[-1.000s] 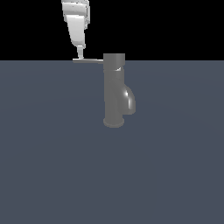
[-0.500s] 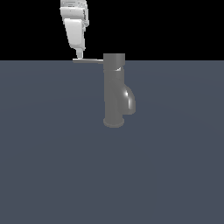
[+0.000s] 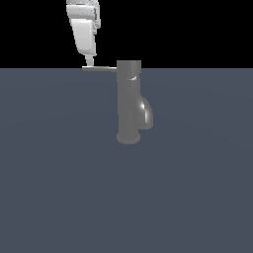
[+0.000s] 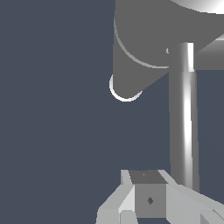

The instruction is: Turn on the faucet by rotating a designated handle.

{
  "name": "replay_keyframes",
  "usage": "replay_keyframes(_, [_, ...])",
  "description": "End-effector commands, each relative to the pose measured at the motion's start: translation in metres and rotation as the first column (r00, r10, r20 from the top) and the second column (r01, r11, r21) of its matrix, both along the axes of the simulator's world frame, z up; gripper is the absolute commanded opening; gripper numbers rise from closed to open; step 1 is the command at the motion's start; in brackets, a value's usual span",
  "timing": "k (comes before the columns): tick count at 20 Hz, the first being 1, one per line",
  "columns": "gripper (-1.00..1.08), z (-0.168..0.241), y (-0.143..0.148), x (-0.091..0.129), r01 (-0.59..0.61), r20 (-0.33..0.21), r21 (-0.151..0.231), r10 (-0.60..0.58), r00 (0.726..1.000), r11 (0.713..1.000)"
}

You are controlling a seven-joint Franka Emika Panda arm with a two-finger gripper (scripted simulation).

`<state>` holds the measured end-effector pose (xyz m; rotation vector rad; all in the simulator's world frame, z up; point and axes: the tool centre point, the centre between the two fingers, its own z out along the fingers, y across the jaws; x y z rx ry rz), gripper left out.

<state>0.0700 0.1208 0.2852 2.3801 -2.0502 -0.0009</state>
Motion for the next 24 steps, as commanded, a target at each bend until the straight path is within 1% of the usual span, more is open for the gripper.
replay_keyframes(1, [-1.00, 0.000, -0.001, -0.006, 0.000, 0.000, 0.000, 0.000, 1.000, 1.000])
replay_keyframes(24, [-1.00, 0.000, -0.014, -0.063, 0.001, 0.000, 0.000, -0.001, 1.000, 1.000])
